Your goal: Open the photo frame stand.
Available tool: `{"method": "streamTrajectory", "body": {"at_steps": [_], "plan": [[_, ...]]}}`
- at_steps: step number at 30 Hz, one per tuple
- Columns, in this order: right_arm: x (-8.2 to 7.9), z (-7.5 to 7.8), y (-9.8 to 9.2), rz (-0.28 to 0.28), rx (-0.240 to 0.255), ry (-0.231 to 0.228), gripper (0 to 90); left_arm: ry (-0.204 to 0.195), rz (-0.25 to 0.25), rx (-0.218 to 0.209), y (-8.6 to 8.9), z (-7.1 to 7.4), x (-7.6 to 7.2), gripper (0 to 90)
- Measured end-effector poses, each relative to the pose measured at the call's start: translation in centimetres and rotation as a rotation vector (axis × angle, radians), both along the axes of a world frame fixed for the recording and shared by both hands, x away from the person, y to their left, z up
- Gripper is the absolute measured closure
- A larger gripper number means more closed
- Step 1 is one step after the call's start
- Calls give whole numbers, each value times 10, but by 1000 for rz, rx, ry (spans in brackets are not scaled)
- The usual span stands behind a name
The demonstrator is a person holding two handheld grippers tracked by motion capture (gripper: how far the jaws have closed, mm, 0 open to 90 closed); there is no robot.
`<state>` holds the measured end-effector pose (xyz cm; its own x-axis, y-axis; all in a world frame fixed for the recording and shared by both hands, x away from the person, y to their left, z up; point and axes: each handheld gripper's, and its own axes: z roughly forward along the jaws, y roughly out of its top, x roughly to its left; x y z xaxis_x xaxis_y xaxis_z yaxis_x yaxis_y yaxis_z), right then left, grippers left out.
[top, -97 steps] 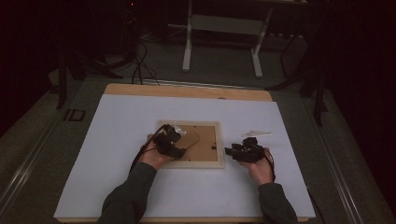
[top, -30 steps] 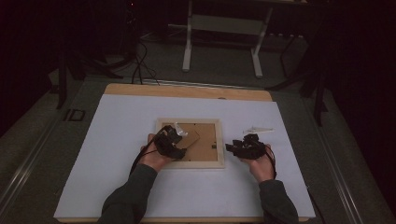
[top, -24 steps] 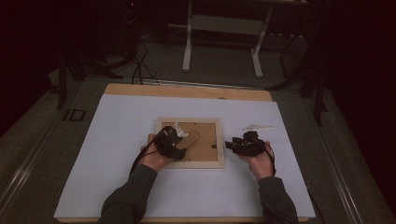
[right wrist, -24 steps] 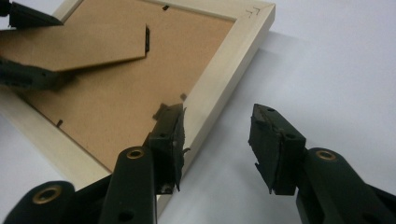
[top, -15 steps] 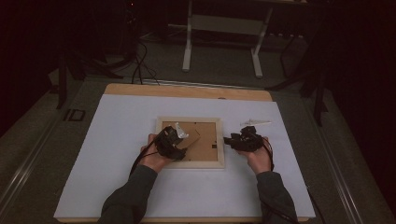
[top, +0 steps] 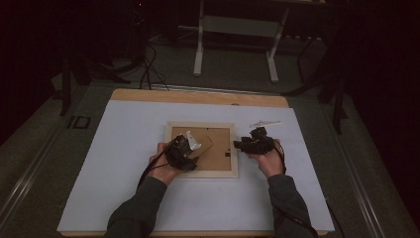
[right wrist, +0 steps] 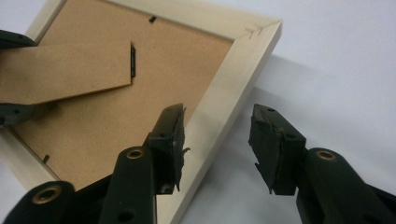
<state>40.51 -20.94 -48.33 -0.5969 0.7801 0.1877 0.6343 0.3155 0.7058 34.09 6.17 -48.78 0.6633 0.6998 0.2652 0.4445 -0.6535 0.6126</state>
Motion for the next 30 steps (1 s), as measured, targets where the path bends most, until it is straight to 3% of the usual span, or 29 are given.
{"method": "streamTrajectory", "body": {"at_steps": [15,24,30], "plan": [[12,1,6,-4,26,51,555,-125,-4,38,-6,3,-14,375],[22,3,0,-8,85,91,526,-197,-30,50,-8,4,-20,375],[25,4,-3,7,117,129,547,-216,-44,43,-6,2,-21,375]]}}
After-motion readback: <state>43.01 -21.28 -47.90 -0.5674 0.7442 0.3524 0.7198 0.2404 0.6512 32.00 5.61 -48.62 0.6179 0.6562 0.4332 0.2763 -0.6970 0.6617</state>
